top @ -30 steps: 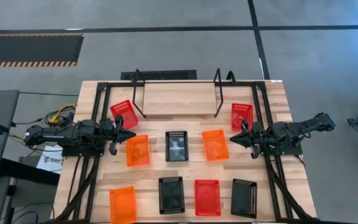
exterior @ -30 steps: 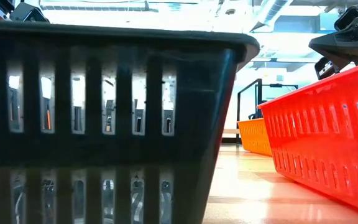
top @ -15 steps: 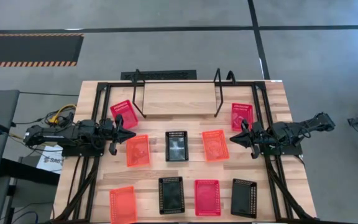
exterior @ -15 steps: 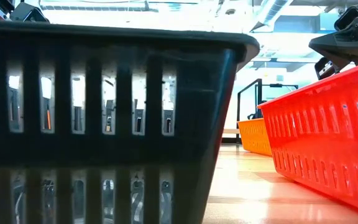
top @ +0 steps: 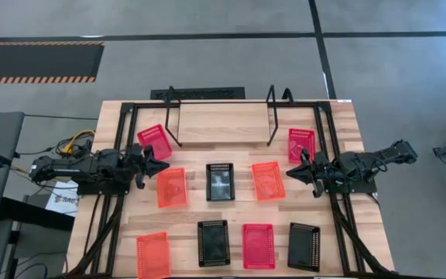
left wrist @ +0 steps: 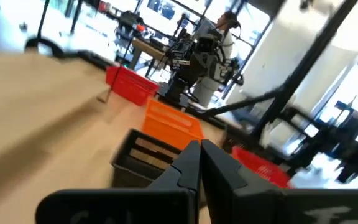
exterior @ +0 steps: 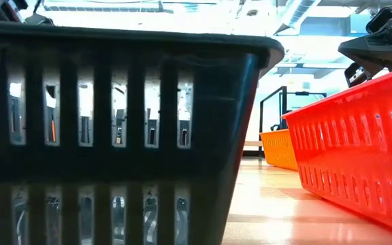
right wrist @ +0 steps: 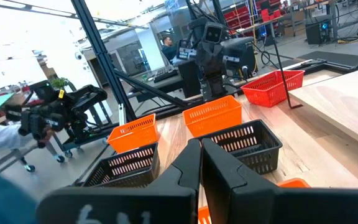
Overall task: Stack baskets on shelf by color
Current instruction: Put the top right red bin on the shelf
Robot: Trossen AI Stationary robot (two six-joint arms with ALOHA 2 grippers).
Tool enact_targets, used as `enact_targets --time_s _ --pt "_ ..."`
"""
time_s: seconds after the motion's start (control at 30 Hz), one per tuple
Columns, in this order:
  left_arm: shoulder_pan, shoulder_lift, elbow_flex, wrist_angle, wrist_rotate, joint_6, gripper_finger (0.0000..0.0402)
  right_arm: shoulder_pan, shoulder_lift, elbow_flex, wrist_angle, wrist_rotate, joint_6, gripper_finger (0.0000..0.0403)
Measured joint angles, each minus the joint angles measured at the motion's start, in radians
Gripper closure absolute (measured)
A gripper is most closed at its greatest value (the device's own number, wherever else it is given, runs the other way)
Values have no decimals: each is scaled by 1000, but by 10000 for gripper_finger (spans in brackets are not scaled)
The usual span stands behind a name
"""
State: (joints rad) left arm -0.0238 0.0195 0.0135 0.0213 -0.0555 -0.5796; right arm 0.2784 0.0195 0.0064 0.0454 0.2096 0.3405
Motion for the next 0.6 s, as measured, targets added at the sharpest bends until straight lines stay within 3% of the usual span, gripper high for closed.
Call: enact_targets --time_s 0.1,0.2,0.33,0.47,0.6 --pt "0 0 0 6 -32 -177 401 -6 0 0 21 0 1 365" --pt "0 0 0 16 -84 -253 401 -6 0 0 100 14 58 365" --pt "0 0 0 21 -119 -252 401 -7 0 0 229 127 177 365" --pt "0 0 0 29 -175 -254 401 -7 0 0 321 187 176 365" --pt "1 0 0 37 -234 -224 401 -6 0 0 313 280 212 365"
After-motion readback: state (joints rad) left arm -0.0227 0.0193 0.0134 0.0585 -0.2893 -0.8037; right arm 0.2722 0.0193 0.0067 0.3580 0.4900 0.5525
